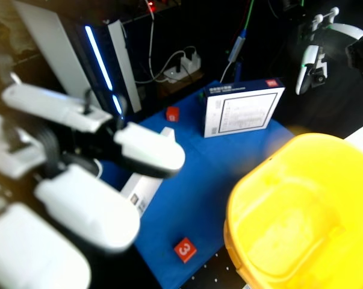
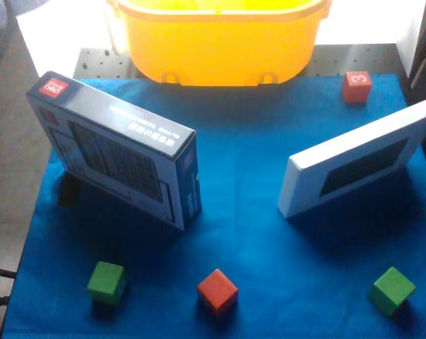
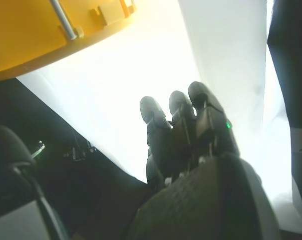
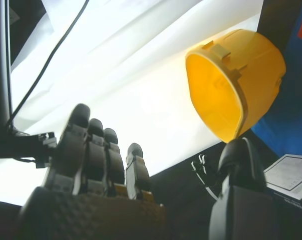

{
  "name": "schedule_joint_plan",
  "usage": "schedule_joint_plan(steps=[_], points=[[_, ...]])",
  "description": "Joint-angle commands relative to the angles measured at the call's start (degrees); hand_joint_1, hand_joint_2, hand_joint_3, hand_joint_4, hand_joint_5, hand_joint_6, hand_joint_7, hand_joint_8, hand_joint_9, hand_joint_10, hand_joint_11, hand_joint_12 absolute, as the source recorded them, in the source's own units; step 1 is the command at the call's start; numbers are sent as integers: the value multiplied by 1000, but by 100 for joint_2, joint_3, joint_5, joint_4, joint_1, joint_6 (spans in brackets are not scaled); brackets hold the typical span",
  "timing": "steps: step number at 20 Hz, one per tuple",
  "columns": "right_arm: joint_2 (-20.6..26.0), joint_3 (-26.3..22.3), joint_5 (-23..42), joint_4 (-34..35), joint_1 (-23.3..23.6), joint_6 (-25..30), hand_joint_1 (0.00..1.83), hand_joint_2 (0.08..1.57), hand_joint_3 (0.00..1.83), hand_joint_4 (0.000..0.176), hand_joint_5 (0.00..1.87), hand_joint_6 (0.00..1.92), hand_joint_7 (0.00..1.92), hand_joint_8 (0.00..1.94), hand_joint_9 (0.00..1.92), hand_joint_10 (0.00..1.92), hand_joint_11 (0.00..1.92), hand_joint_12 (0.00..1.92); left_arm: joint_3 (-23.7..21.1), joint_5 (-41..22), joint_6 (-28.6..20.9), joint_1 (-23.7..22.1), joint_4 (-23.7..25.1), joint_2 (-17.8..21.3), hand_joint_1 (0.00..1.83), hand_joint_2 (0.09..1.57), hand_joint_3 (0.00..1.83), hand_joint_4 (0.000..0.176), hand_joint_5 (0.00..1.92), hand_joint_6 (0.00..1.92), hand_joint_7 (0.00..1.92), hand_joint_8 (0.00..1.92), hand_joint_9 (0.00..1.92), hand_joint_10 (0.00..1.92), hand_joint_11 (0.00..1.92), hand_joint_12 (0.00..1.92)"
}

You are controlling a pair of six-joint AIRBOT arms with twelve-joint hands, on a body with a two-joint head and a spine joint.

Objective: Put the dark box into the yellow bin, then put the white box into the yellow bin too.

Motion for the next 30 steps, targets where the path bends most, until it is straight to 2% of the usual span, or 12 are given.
schedule_joint_plan(steps=[1,6,8,11,13,17,21,23,24,26,27,30], points=[[-5,6,655,-9,46,-17,0,1110,3,0,224,2,169,2,141,10,0,319,41,-716,-52,-79,-156,0,0,1142,21,53,319,13,206,6,81,9,19,19],[-4,4,655,-8,25,-17,0,1073,0,0,233,1,198,4,160,5,0,300,179,-871,-601,-75,-9,0,41,1138,4,65,277,1,166,0,75,3,122,71],[-3,6,654,-8,6,-17,0,1085,0,0,243,1,208,2,181,4,0,366,171,-994,-920,-72,238,85,55,1127,0,39,212,0,124,0,54,0,87,66],[-3,6,654,20,-18,-17,0,1106,0,0,246,0,218,2,211,5,0,510,-207,-1378,-928,39,402,395,111,1057,0,86,227,0,191,4,135,8,137,103],[-2,11,654,48,-36,-16,0,1078,0,0,247,0,231,2,196,2,0,386,-474,-1675,-929,184,511,610,204,987,0,72,186,0,191,1,155,5,136,113],[-2,19,654,95,-64,-16,0,1093,1,0,234,2,212,0,198,0,0,369,-958,-1836,-927,341,1064,1045,355,845,0,91,135,0,195,0,156,0,120,123],[-1,21,654,103,-77,-16,0,1097,0,2,246,3,260,6,237,7,0,451,-1188,-1517,-921,346,1676,1269,337,811,0,25,5,0,89,0,91,0,75,117],[-4,22,654,103,-90,-16,0,1100,0,5,252,2,263,2,241,4,0,447,-1225,-1308,-924,343,1920,1302,270,837,0,15,0,0,79,0,96,4,95,136],[-4,22,654,103,-93,-16,0,1087,0,16,255,2,272,5,243,3,0,452,-1228,-1281,-925,343,1952,1304,303,822,0,50,0,0,74,0,87,0,99,142],[-9,32,654,122,-136,-16,0,1067,0,35,250,2,267,4,225,2,0,428,-1253,-1055,-931,332,2186,1307,350,803,0,59,0,0,56,2,66,1,25,256],[-20,38,654,136,-164,-16,0,1082,1,35,254,2,280,5,237,5,0,456,-1275,-979,-952,331,2274,1303,383,735,2,72,0,0,92,7,111,3,5,389],[-33,49,656,159,-200,-16,0,1071,0,11,269,2,309,6,299,11,0,567,-1367,-792,-1045,327,2594,1278,402,672,0,73,0,0,93,3,133,3,0,479]])
